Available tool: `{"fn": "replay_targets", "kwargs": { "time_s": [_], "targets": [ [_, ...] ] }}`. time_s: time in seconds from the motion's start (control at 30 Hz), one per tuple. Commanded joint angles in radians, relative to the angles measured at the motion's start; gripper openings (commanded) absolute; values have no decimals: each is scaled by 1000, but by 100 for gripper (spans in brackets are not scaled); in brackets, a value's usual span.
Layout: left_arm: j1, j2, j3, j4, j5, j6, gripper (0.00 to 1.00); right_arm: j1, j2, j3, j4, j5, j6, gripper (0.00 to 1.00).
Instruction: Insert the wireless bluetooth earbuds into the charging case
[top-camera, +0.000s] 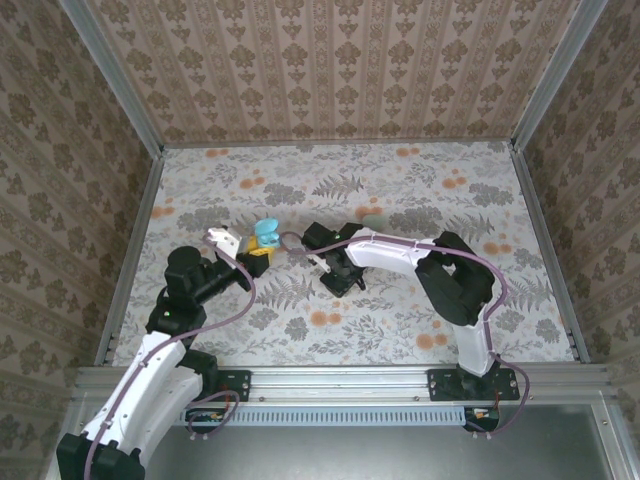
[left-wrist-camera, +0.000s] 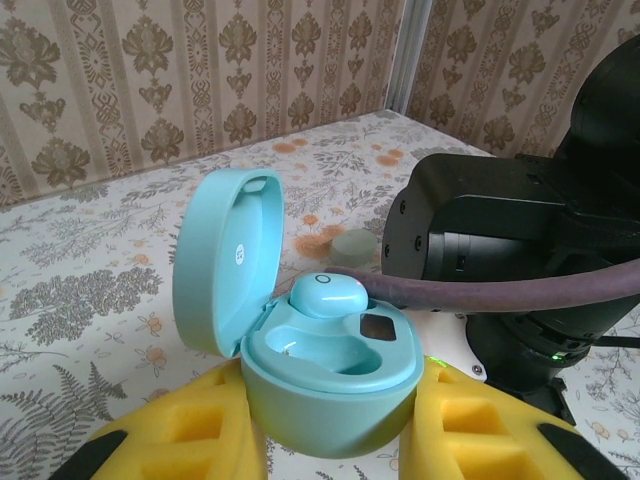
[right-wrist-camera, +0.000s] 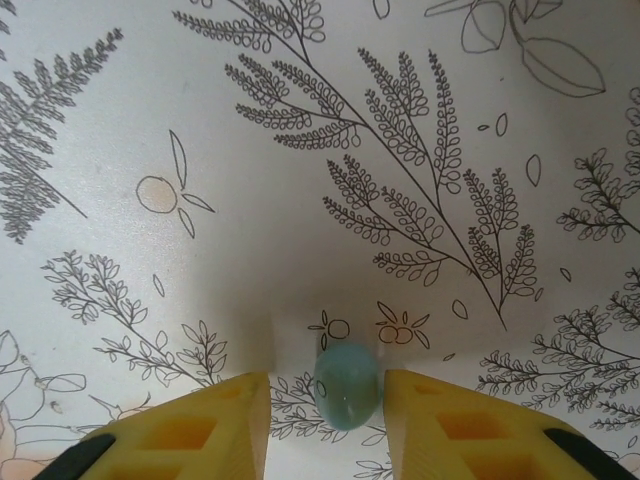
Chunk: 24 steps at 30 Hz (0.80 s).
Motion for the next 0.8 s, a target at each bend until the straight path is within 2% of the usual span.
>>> {"fn": "replay_targets", "kwargs": {
  "time_s": [0.0,0.17,0.4,0.57,0.77],
  "targets": [
    [-8,-21,20,6,7,15,24,-2,29,18,-53,25,-21,35],
    [-8,-22,22,2,10,15,24,-7,49,26,-59,31,-26,33],
    [-10,-27,23,0,15,16,24,-35,7,13,-43,23,20,22],
    [-13,-16,6,62,46,11,24,-69,-118,-18,-29,-15,99,20],
    [-38,37,-10,229,113,14,24,-85,-385,-92,28,-75,261,18]
  ]
}}
